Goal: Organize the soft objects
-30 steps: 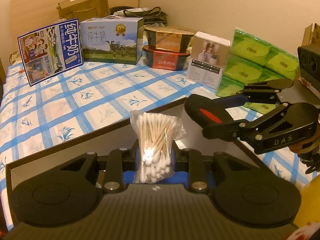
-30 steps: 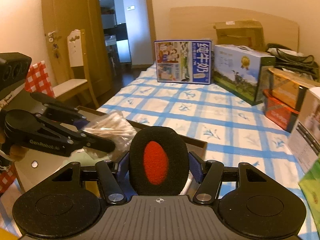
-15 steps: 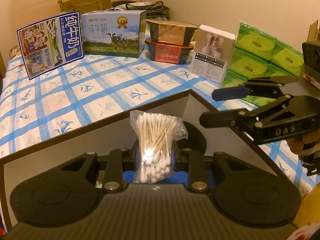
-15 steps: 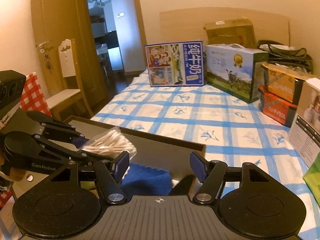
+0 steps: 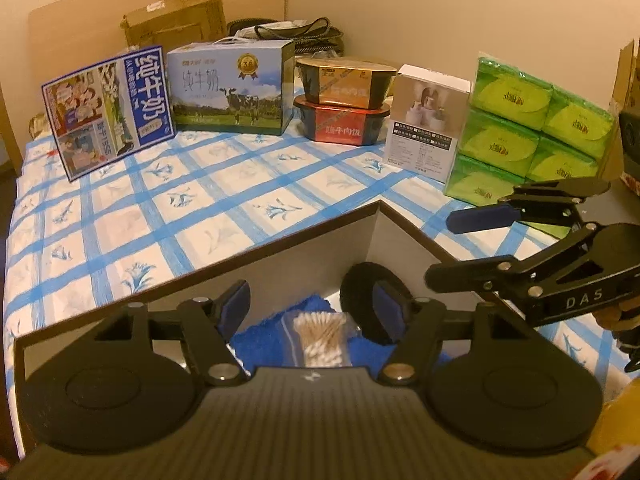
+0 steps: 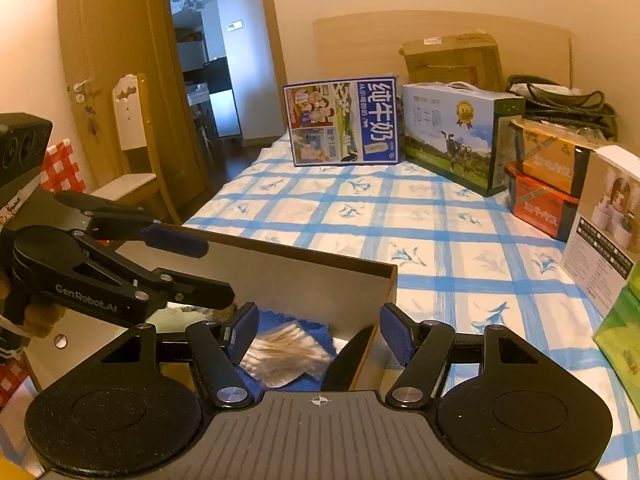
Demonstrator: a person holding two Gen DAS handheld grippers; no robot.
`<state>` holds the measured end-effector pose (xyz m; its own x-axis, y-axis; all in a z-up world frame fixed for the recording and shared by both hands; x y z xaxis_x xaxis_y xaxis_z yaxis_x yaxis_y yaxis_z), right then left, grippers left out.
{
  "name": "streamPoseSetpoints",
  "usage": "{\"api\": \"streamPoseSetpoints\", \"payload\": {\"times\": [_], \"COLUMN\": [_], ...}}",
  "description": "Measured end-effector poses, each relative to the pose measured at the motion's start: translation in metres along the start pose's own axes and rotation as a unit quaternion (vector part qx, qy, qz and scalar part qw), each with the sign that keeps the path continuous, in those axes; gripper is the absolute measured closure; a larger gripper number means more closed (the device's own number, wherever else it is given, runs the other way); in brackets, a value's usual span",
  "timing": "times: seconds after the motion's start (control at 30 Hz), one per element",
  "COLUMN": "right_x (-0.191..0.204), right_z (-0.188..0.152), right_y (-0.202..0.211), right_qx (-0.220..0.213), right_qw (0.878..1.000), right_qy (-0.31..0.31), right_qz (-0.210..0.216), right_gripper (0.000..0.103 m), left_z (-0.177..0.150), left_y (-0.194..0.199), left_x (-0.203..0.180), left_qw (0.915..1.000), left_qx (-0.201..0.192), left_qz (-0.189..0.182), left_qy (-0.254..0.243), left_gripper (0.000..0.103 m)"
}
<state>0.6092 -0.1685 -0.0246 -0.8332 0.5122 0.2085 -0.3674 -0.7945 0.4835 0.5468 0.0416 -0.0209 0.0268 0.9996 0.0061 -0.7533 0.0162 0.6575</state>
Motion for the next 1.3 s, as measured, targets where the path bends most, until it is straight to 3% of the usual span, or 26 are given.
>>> {"api": "streamPoseSetpoints", "payload": {"times": [0.37,0.7,0.93,1.3], "right_x": [0.007,0.032,0.09,0.219], "right_z": [-0.006,-0.016,-0.039,-0.087], "right_y": [0.056,0.155,0.218,0.266], "right_qx": [-0.018,-0.074,-0.104,-0.121], "right_qw": [0.998,0.981,0.967,0.958], "right_qy": [-0.043,-0.117,-0.151,-0.182], "right_qz": [-0.044,-0.133,-0.179,-0.186], "right_gripper": [0.036,0.036,0.036,0.035], "left_z": [0.001,-0.017,-0.052,-0.115], "left_y": [0.051,0.143,0.215,0.308], "left_x": [0.011,0.022,0.024,0.016], "left_qw": [0.9998,0.9993,0.9992,0.9988], "left_qx": [-0.004,-0.017,-0.019,-0.019], "left_qz": [-0.007,-0.011,-0.006,-0.012], "left_qy": [0.02,0.033,0.035,0.044], "left_gripper": [0.037,0.037,0.037,0.038]}}
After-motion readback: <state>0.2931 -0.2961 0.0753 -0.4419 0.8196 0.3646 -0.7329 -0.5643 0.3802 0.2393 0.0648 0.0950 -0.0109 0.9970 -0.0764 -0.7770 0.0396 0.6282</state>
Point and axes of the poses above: each gripper's, at about its wrist camera, not at the fingertips, and y roughly against the way its jaws point, x to its left, z to its top, the point moved 1 cm from there along -y, roughly the way its jaws point, and after that the axes turned 4 degrees about z, right-handed, at the moved point
